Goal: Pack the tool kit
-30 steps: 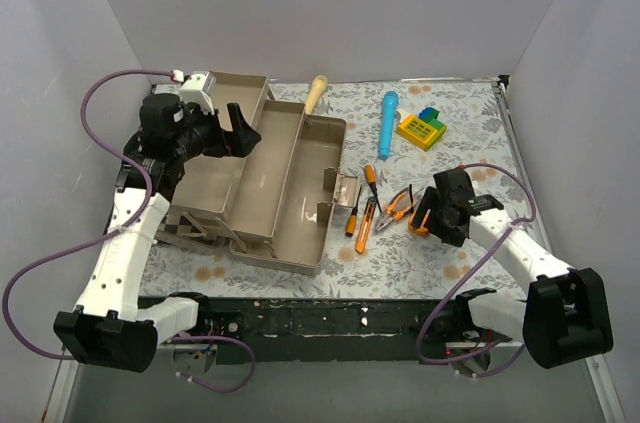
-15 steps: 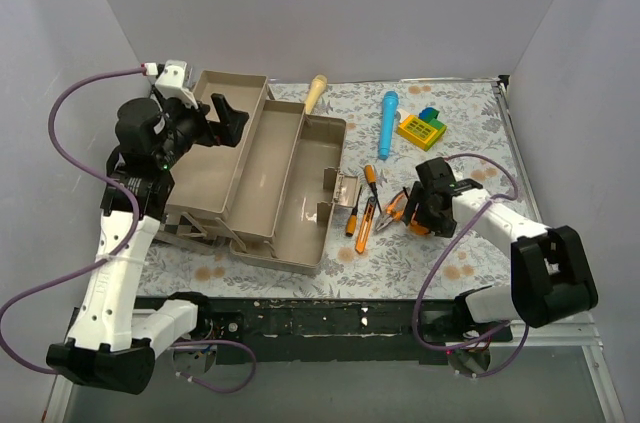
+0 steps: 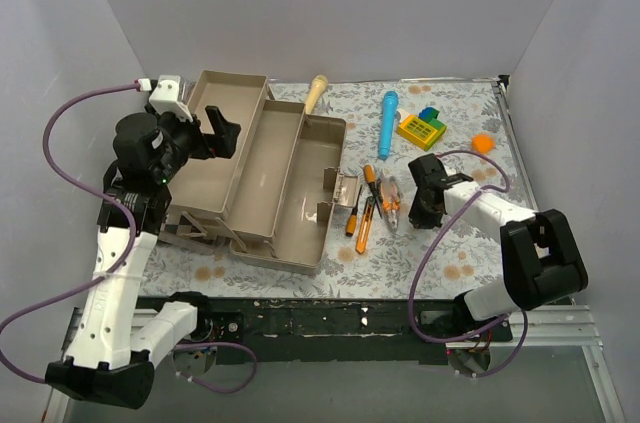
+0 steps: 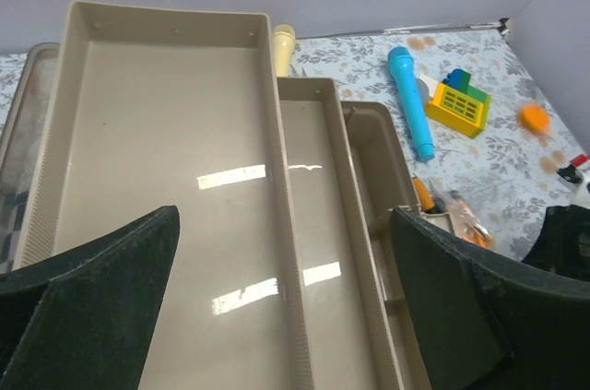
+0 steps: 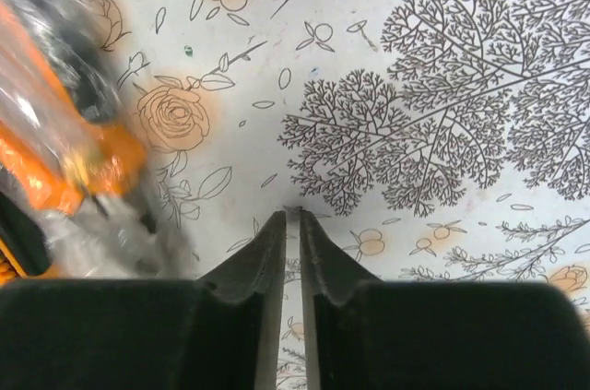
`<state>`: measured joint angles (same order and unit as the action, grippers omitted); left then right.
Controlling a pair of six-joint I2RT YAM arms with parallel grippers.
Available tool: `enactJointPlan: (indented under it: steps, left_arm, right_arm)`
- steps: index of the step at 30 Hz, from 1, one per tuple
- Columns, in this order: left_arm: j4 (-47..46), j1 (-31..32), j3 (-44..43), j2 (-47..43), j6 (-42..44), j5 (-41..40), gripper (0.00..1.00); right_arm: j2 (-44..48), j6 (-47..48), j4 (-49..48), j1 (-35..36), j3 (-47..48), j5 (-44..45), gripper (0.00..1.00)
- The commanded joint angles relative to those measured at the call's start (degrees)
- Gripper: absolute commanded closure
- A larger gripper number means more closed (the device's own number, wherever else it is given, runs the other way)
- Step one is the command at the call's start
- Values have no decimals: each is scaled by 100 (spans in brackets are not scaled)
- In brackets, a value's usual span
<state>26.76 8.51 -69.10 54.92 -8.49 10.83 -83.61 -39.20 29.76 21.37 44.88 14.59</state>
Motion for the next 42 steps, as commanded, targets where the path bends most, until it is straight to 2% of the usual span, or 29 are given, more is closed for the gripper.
enactJointPlan:
  steps: [1,6,10,17,22,23,26,29,30,37,42]
  left_arm:
    - [671,71,-279,-376,-389,471,2]
    - [795,738,-306,-517,-803,500,2]
    - [813,1135,-332,-368,-821,314,2]
    - [874,1126,-437,-332,-742,271,2]
    - [988,1126,-534,-280,-680,297,2]
    - [980,1126,-517,-280,-680,314,2]
    - [971,1135,-499,-271,-680,411,2]
    - [962,1126,-464,-236,-636,473,2]
    - [980,1126,-464,-210,-619,473,2]
    - [1076,1126,-420,-104,-452,350,2]
    - [1077,1117,-271,-42,-408,341,2]
  right_arm:
    - [616,52,-137,34,-93,70,85]
    - [2056,404,267,210,-6,465,86]
    - [2682,519,530,201,108,518,84]
    - [3044,606,795,140,328,659,77]
    - [2895,721,768,-114,547,598,66]
    - [2834,773,725,-202,626,554,61]
    - [2501,966,549,-658,942,213,45]
    - [1878,1107,373,-1334,1407,-542,26]
    - [1588,1168,321,-1580,1566,-867,23]
    - [-960,1459,477,-2487,3568,-1678,11]
    - [-2350,1512,461,-2734,5045,-1486,9]
